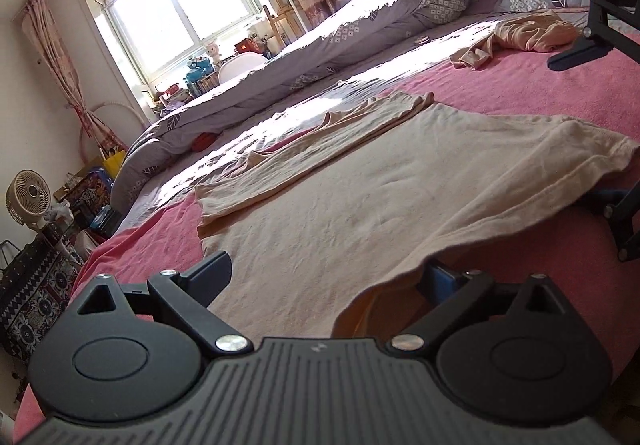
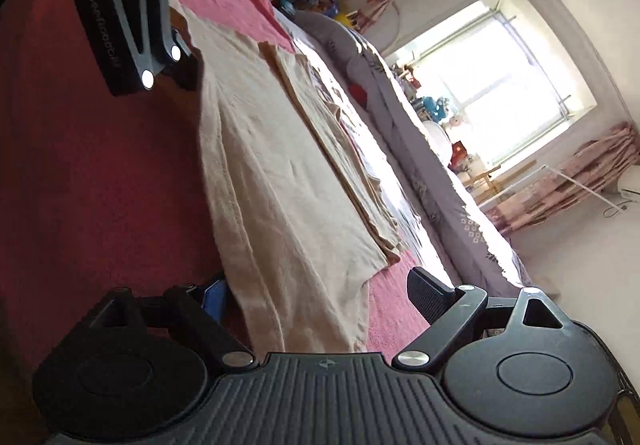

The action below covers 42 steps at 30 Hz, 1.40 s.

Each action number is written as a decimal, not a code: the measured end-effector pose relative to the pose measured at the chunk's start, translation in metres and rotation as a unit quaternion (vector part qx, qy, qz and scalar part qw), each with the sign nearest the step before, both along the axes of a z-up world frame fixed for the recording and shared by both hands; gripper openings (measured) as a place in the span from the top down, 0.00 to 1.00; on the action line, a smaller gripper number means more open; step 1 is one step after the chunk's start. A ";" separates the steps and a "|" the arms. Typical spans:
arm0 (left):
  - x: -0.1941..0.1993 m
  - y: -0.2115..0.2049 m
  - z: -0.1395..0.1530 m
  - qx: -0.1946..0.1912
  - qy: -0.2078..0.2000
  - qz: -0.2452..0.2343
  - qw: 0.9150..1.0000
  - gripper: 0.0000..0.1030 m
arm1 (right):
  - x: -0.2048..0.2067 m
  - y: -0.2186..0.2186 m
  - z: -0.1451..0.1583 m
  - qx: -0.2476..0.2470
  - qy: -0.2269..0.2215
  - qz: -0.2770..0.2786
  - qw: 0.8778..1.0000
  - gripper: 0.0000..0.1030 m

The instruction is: Fold clothes

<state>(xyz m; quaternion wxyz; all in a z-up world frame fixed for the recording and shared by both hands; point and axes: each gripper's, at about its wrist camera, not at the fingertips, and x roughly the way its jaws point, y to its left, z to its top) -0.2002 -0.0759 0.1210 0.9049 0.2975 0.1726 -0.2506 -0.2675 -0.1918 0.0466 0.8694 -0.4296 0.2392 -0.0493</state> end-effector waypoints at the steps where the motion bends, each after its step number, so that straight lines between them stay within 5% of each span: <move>1: 0.000 0.001 -0.002 0.005 0.000 0.000 1.000 0.04 | 0.001 -0.006 0.000 0.001 0.001 -0.009 1.000 0.14; 7: -0.006 0.019 -0.013 0.054 -0.006 -0.025 0.998 0.03 | 0.003 -0.035 -0.003 0.015 0.007 -0.048 0.999 0.20; 11: -0.010 0.026 -0.014 0.054 0.002 -0.017 0.998 0.03 | 0.004 -0.026 -0.008 0.033 0.020 -0.034 0.999 0.65; 13: -0.013 0.028 -0.015 0.053 0.001 -0.015 0.998 0.03 | 0.003 -0.023 -0.007 0.040 0.024 -0.031 0.998 0.77; 27: -0.017 0.044 -0.015 0.113 -0.010 -0.080 0.990 0.03 | 0.023 -0.053 0.069 0.200 0.012 -0.082 0.976 0.78; 42: -0.013 0.041 -0.021 0.117 -0.014 -0.079 0.990 0.03 | 0.017 -0.070 0.087 0.225 0.016 -0.095 0.970 0.80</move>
